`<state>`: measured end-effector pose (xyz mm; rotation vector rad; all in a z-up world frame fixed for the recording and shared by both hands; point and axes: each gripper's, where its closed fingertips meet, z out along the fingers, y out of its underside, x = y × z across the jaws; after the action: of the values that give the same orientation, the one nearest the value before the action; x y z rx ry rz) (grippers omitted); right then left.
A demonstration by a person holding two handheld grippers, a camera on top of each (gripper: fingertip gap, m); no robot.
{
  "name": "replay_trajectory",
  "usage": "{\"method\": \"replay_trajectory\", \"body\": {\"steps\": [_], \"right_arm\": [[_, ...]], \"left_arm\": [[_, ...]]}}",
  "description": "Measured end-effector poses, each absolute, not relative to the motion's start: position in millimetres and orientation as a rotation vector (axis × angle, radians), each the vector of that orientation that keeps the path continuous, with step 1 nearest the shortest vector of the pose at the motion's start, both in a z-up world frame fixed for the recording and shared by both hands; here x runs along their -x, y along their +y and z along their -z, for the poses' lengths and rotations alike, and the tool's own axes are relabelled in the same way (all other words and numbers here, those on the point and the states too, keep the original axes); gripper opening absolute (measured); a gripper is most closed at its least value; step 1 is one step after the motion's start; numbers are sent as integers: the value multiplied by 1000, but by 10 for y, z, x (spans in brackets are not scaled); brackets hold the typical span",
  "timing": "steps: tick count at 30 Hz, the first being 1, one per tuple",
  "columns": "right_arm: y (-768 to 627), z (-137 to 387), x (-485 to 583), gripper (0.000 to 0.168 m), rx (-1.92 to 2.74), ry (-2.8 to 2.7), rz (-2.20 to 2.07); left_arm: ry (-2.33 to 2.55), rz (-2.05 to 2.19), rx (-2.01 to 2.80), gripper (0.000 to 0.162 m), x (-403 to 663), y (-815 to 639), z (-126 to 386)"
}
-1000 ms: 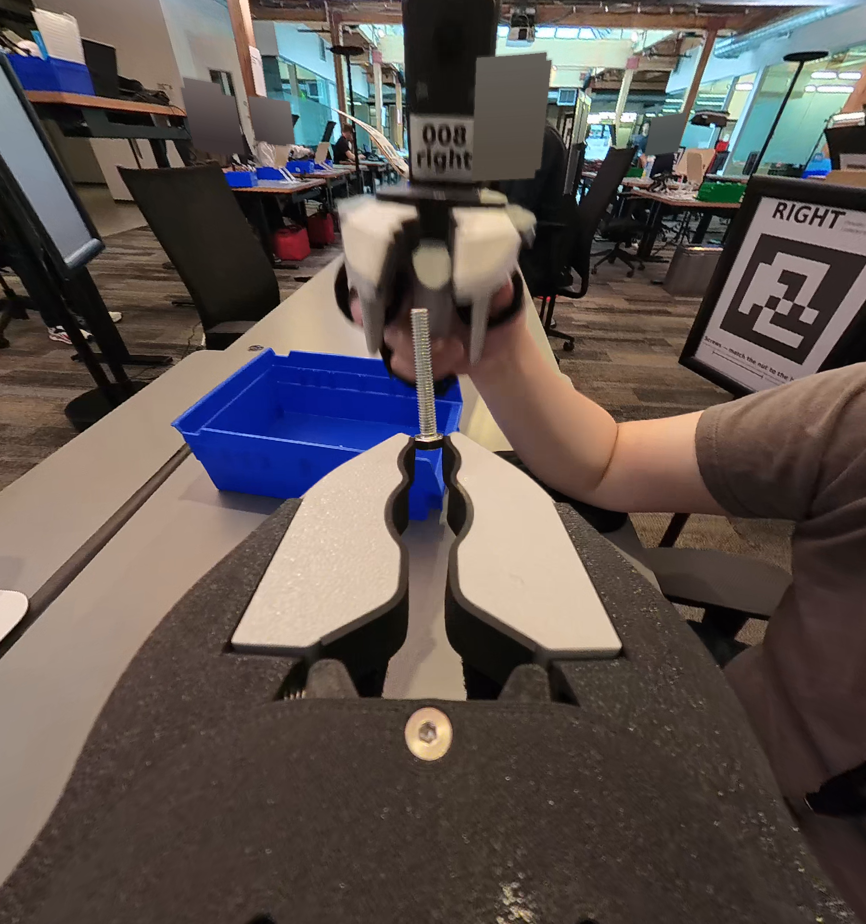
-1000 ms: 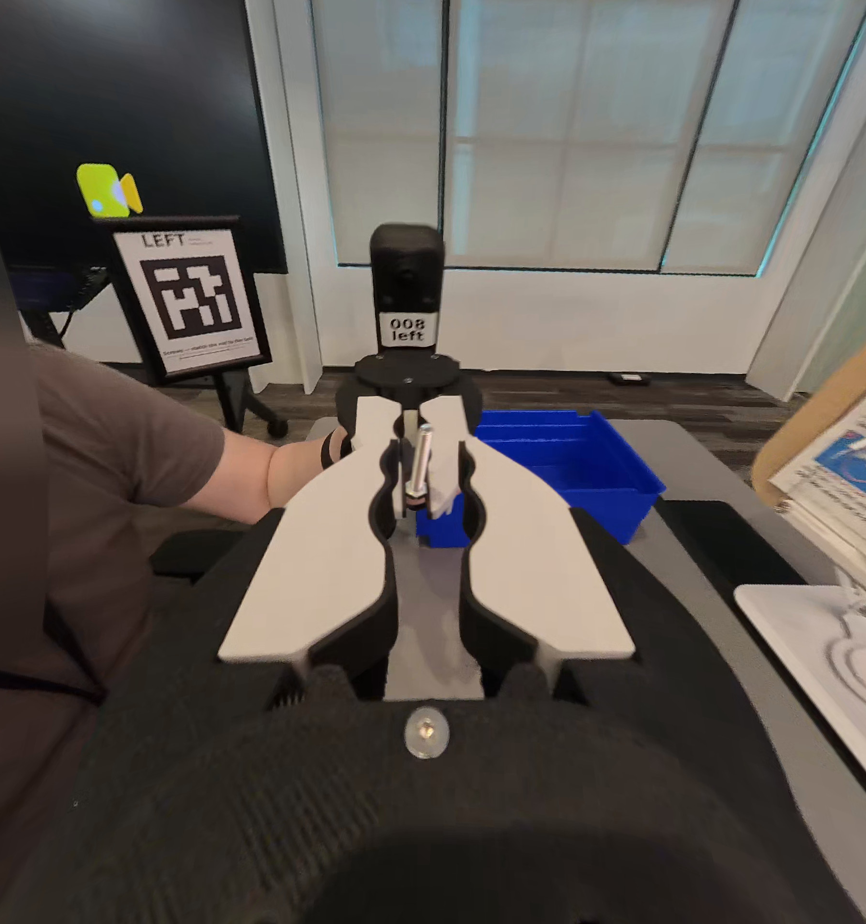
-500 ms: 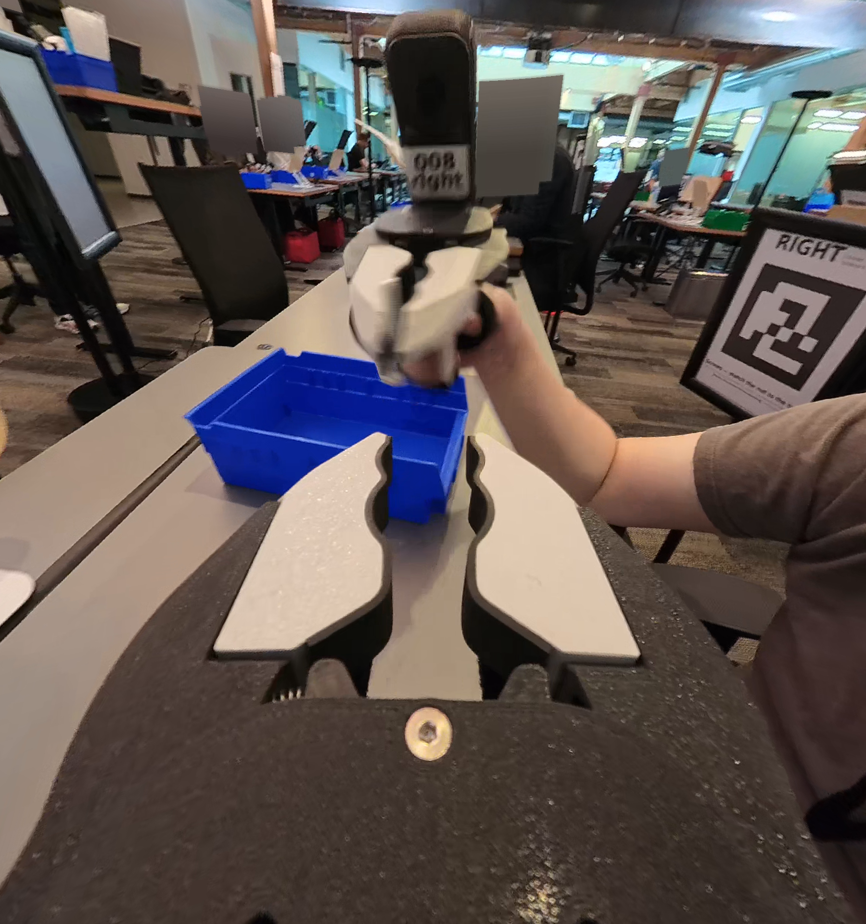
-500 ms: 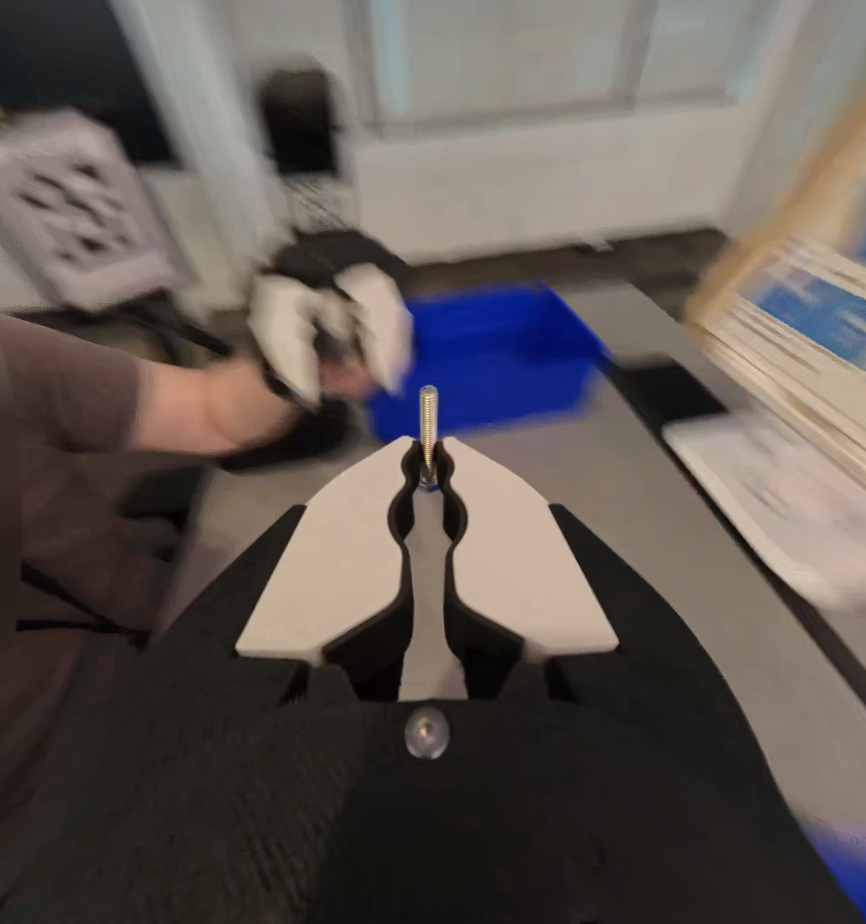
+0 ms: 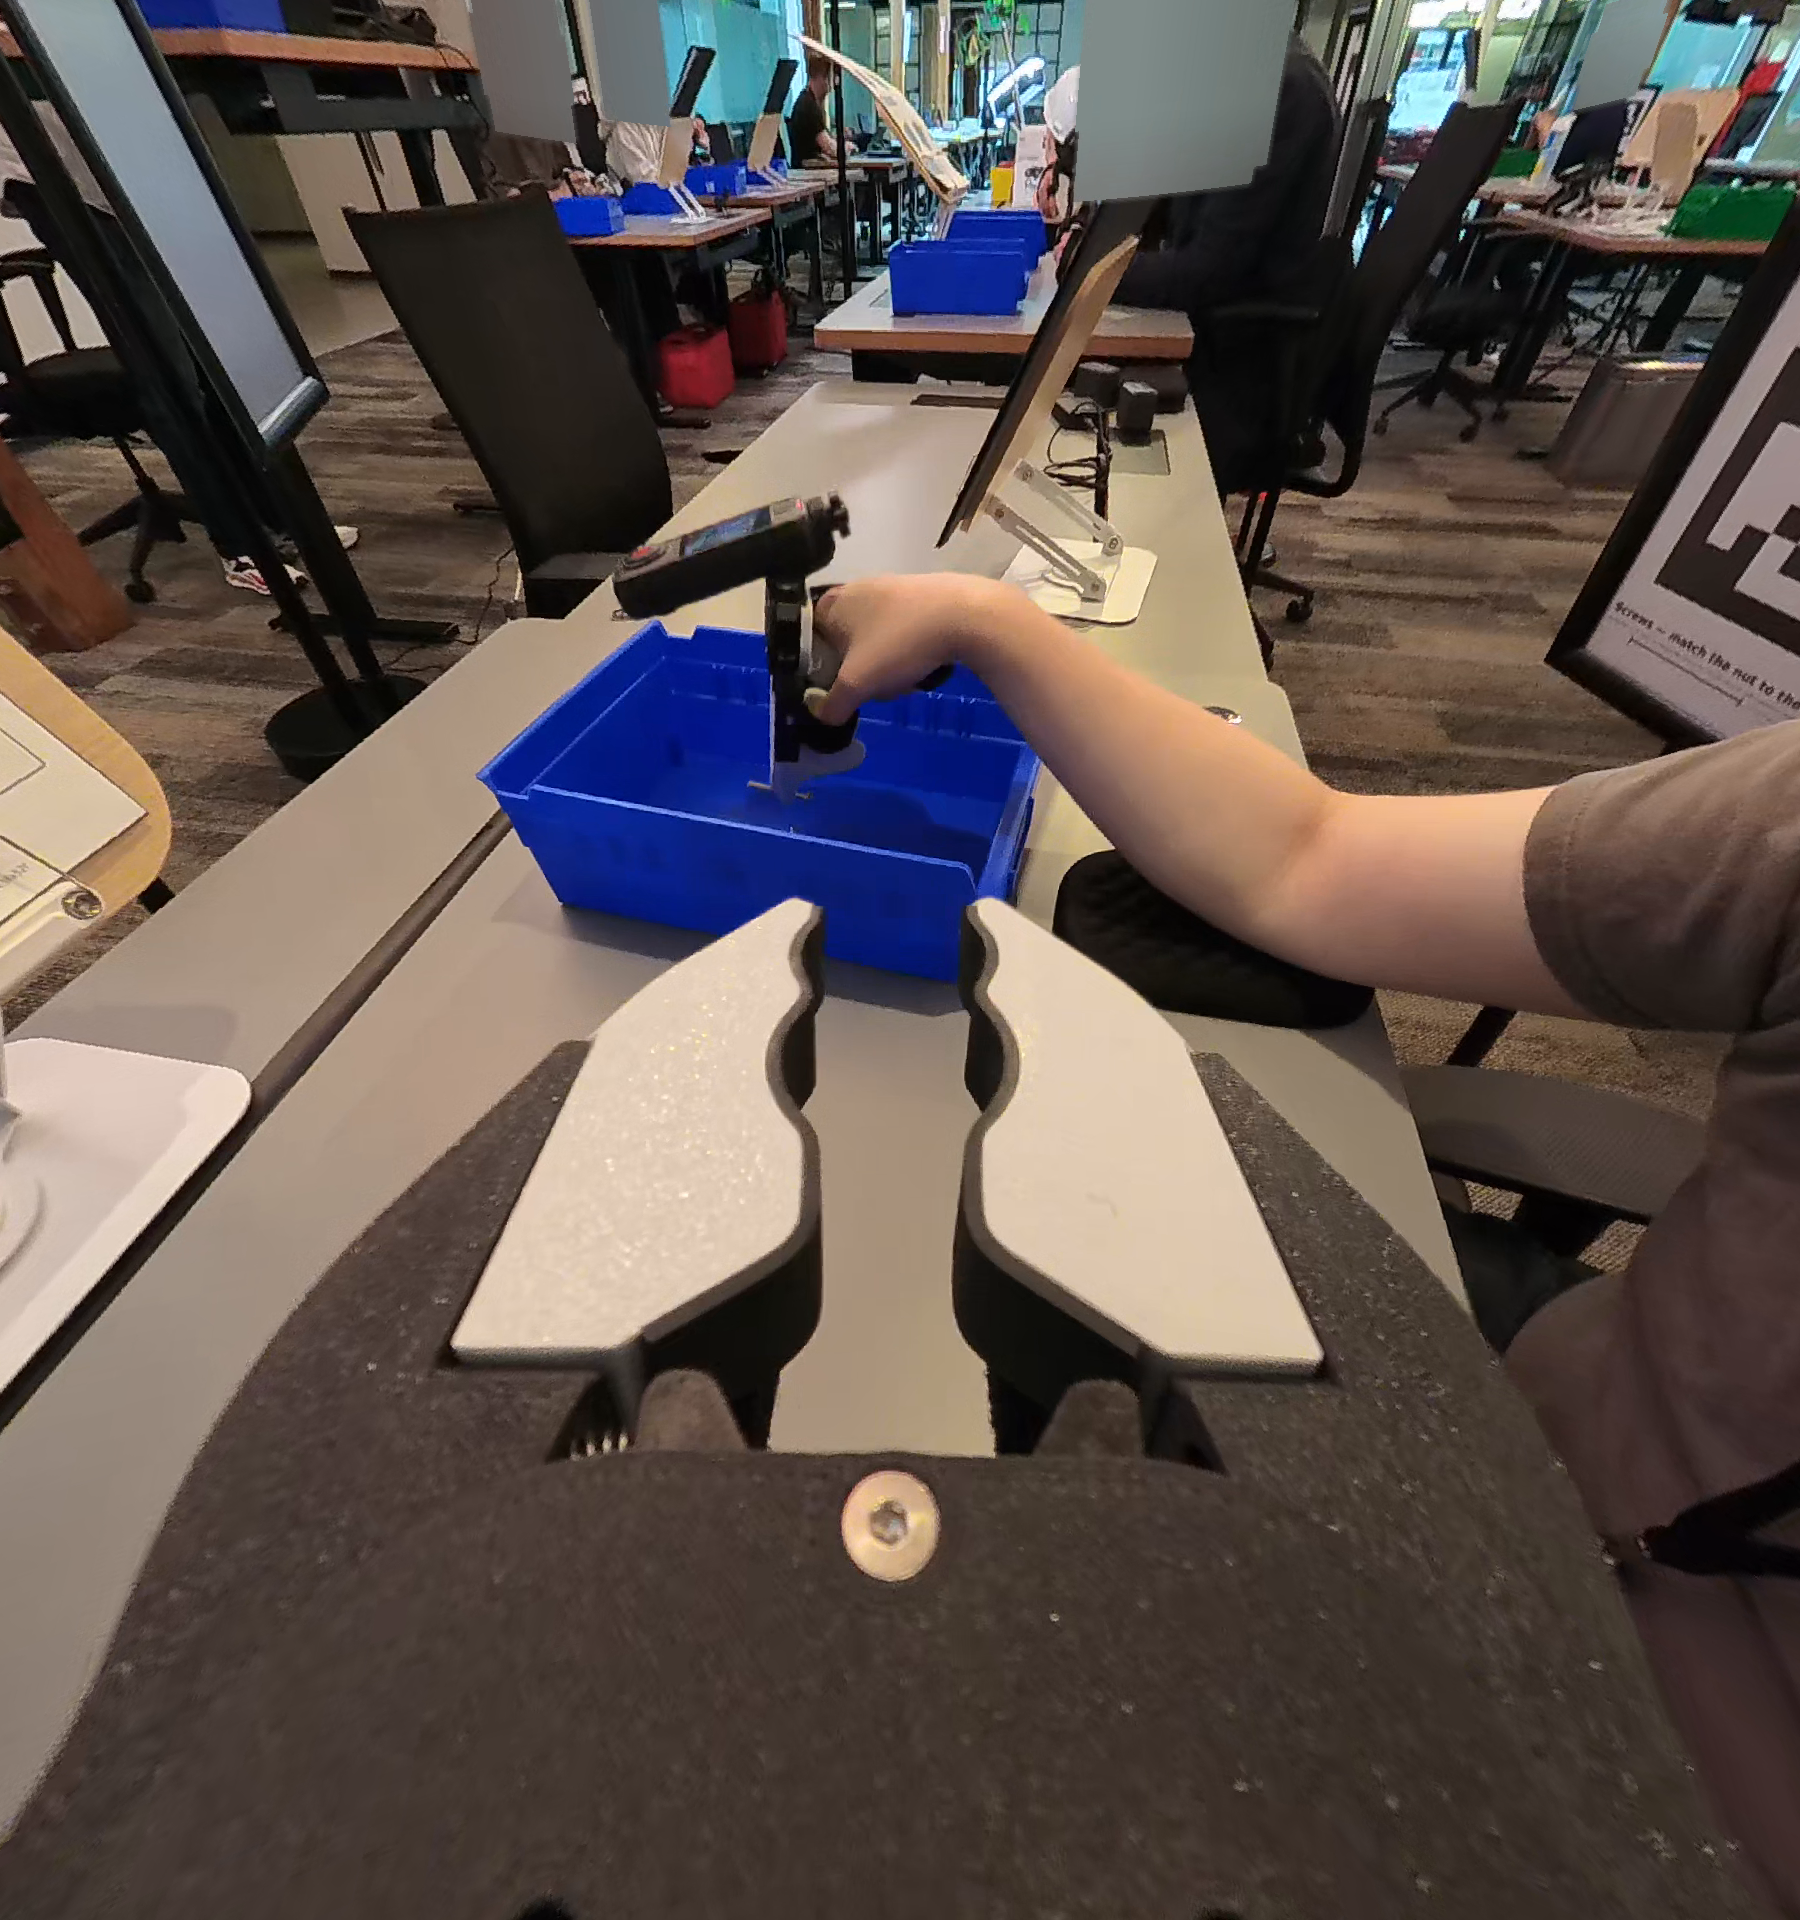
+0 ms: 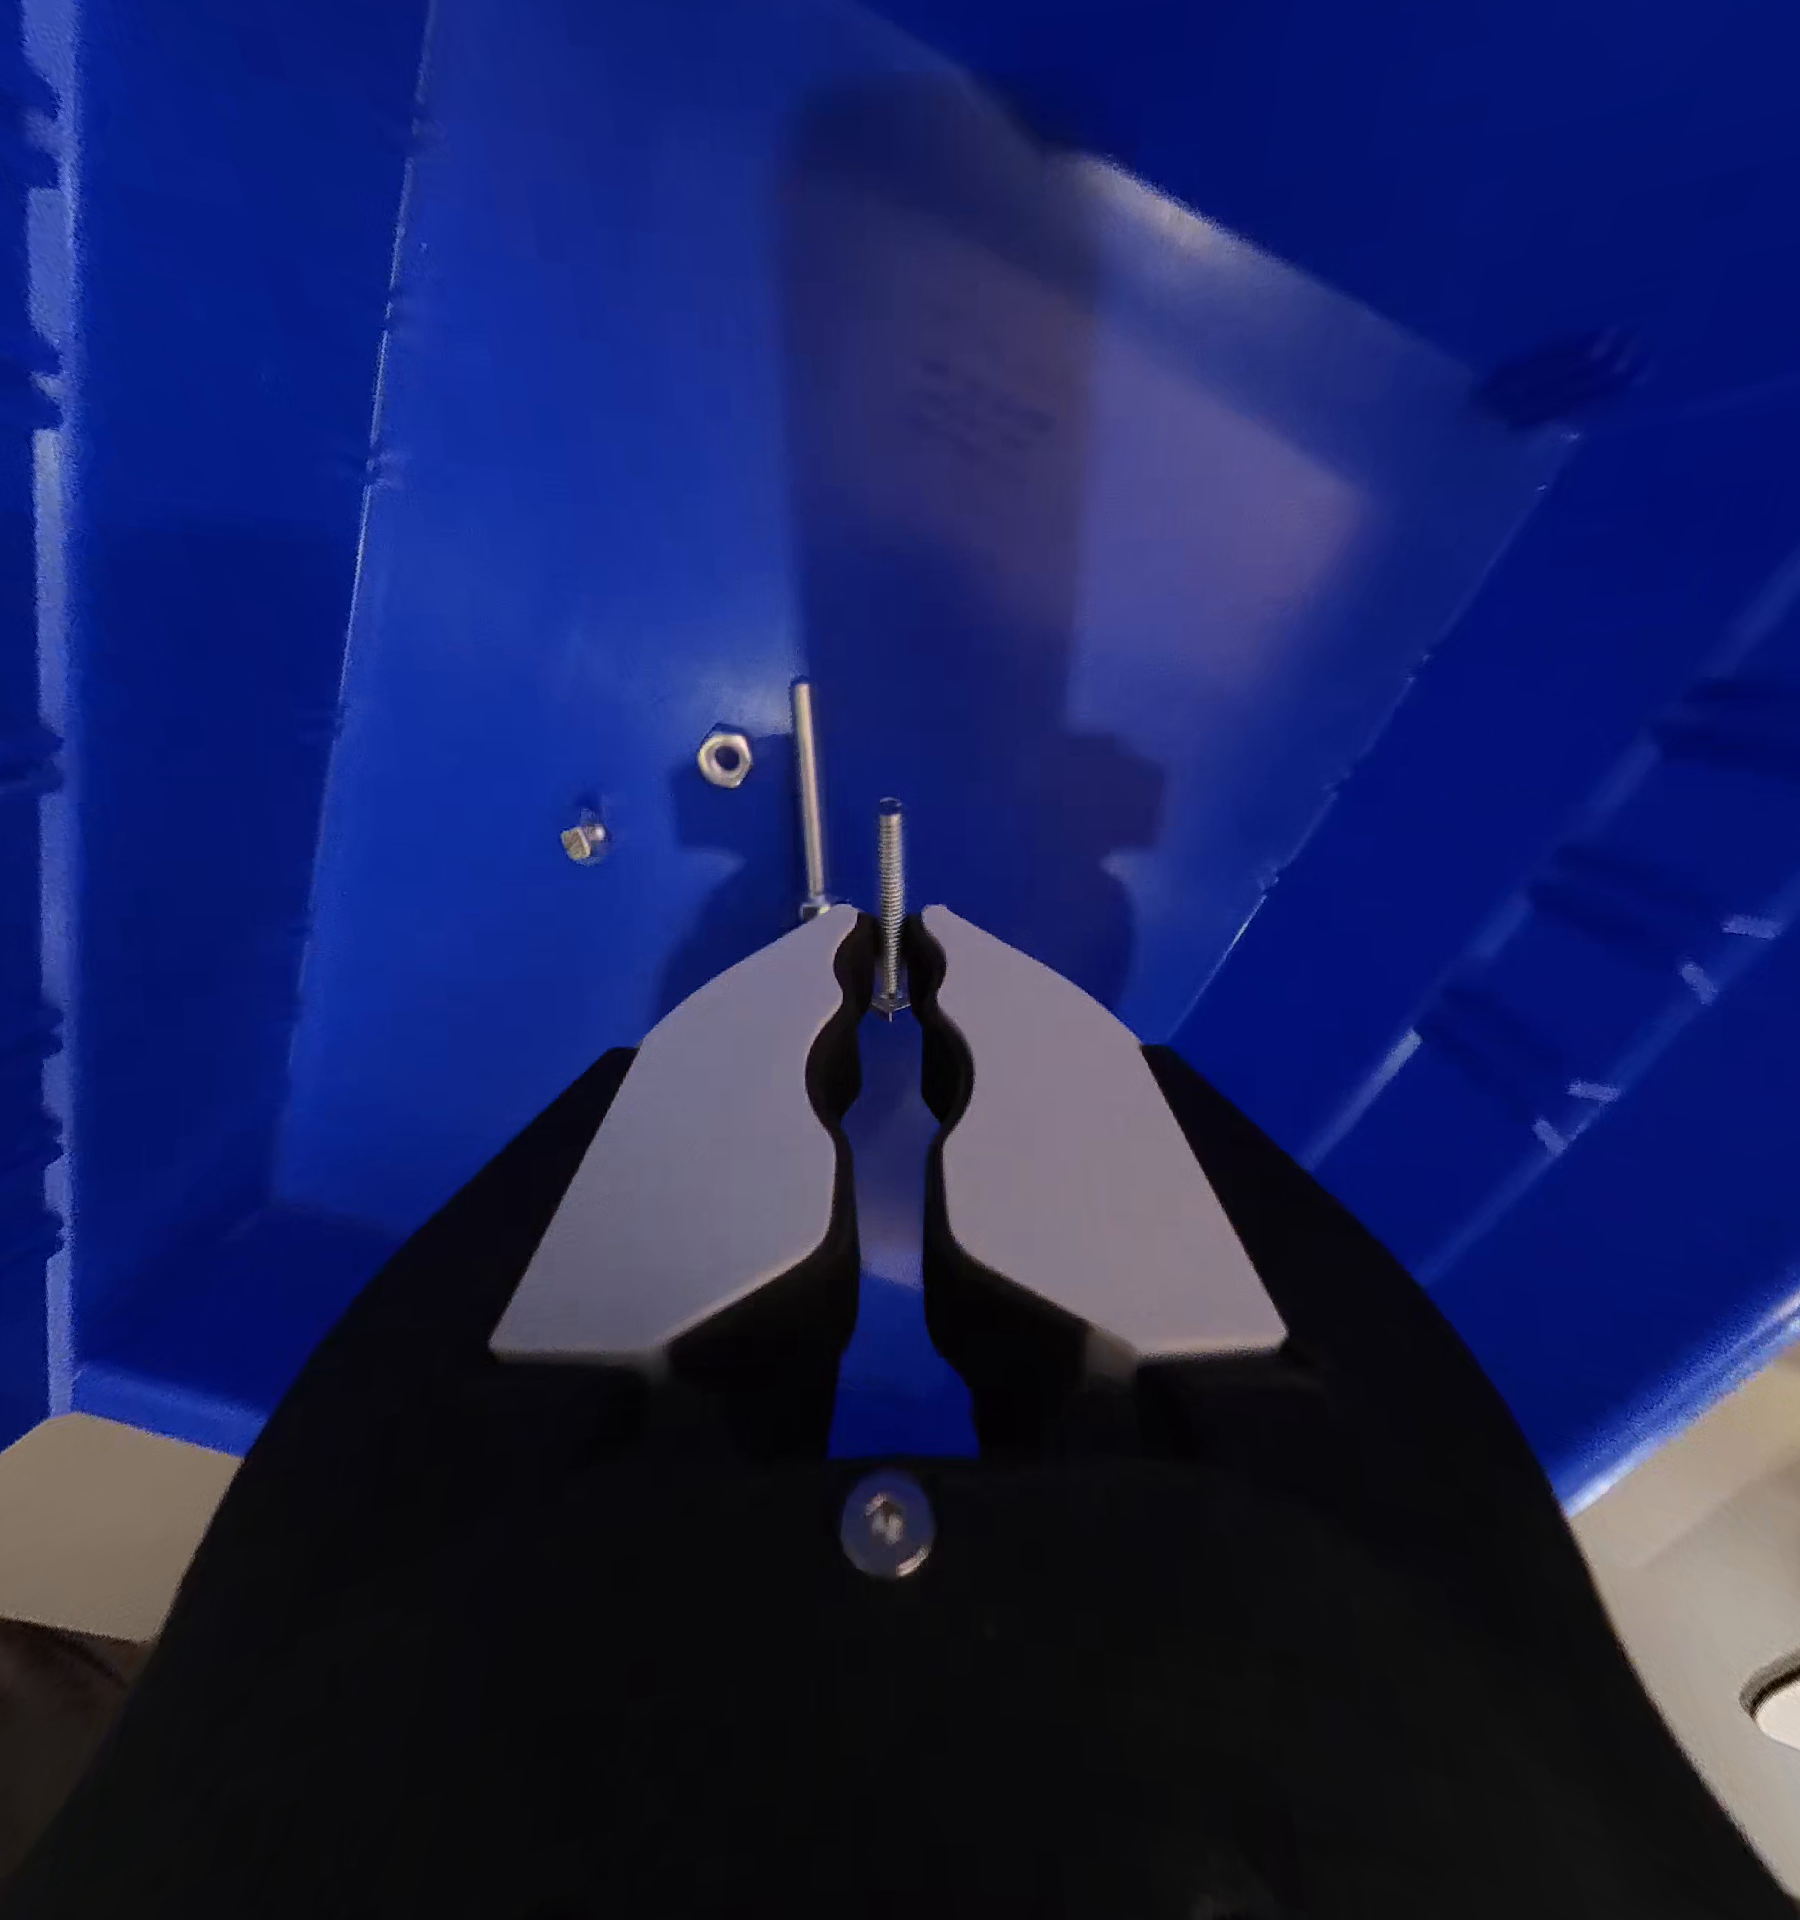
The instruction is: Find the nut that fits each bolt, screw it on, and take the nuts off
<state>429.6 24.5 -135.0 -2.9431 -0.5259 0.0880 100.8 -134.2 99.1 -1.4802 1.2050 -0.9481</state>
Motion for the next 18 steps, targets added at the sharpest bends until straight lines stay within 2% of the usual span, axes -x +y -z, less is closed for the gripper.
{"method": "replay_trajectory", "body": {"steps": [8,14,18], "right_arm": [[274,1316,-4307,20,2910,-550,-97],[382,490,-4128,19,2567,-570,-59],[358,37,-3903,18,2378,-627,-20]], "left_arm": [[1131,975,1501,24,-938,-1247,-1052],[1042,723,1722,25,-288,-989,-1019],[847,312,1997,22,599,-605,-755]]}}
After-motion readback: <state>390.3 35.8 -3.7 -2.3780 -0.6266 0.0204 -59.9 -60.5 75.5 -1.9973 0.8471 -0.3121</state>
